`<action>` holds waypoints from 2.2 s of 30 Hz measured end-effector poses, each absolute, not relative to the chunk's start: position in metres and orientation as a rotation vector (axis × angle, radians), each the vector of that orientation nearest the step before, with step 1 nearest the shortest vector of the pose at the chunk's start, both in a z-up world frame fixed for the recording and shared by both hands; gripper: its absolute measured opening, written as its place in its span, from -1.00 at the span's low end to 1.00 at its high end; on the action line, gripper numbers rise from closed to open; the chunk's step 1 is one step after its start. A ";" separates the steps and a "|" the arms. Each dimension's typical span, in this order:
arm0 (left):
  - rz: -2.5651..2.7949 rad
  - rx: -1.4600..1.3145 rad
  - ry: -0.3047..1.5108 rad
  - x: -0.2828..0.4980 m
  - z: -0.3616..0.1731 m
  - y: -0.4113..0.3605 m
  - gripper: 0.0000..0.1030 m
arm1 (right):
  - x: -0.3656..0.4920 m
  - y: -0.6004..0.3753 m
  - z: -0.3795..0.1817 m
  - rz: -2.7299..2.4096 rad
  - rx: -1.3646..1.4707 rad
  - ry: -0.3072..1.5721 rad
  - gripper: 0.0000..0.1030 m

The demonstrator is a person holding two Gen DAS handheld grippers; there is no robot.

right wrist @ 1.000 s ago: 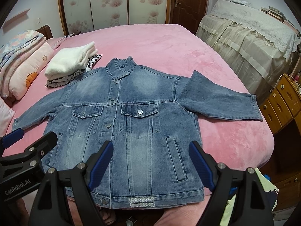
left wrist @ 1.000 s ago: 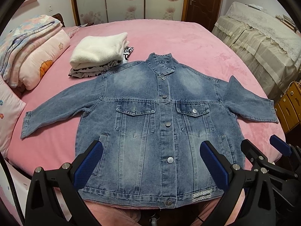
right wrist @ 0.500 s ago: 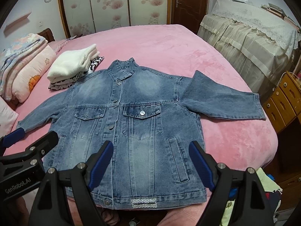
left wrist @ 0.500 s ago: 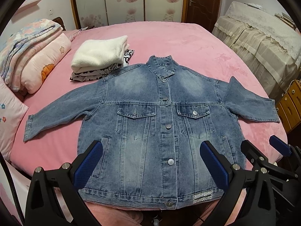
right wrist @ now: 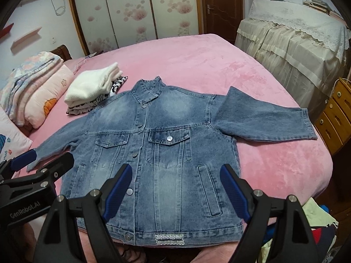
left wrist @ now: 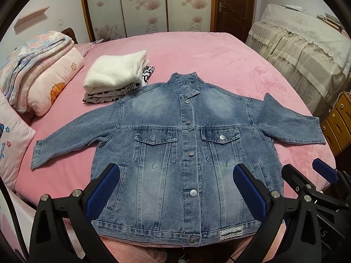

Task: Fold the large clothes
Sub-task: 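Grasp the denim jacket sleeve cuff with the right tool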

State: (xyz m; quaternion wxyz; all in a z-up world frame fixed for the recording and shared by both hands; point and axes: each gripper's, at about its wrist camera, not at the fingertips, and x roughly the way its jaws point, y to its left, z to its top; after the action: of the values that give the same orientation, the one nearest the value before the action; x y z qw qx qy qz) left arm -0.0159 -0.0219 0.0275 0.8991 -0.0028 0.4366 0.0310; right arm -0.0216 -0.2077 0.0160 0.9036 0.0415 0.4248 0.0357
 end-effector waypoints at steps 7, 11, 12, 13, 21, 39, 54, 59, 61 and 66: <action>0.049 0.025 0.844 -0.013 0.043 -0.045 0.99 | -0.014 -0.230 0.026 0.108 0.114 0.851 0.61; 0.033 0.059 0.770 -0.007 0.062 -0.068 0.99 | -0.011 -0.249 0.037 0.117 0.104 0.801 0.61; 0.019 0.066 0.745 -0.004 0.068 -0.077 0.99 | -0.010 -0.256 0.041 0.118 0.114 0.784 0.61; 0.011 0.070 0.725 -0.001 0.073 -0.084 0.99 | -0.010 -0.266 0.045 0.115 0.129 0.764 0.61; -0.076 0.134 0.631 0.040 0.096 -0.161 0.99 | 0.009 -0.351 0.062 0.013 0.172 0.664 0.61; -0.437 0.082 0.719 0.192 -0.010 -0.313 0.99 | 0.120 -0.623 -0.106 -0.334 0.571 0.879 0.31; -0.388 0.214 0.936 0.231 -0.102 -0.372 0.86 | 0.146 -0.659 -0.172 -0.393 0.761 0.855 -0.80; -0.314 0.231 0.934 0.224 -0.090 -0.344 0.71 | 0.150 -0.589 -0.093 -0.273 0.470 0.696 -0.81; -0.302 0.197 0.934 0.223 -0.080 -0.318 0.68 | 0.152 -0.545 -0.062 -0.178 0.347 0.643 -0.81; -0.258 0.070 0.918 0.212 -0.065 -0.217 0.68 | 0.160 -0.415 -0.017 0.110 0.086 0.580 -0.80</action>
State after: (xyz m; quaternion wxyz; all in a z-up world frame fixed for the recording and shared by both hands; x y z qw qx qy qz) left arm 0.2123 -0.2168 -0.0648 0.8879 0.0335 0.4417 -0.1240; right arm 0.1603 -0.4154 -0.0171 0.9558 0.0425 0.2858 0.0544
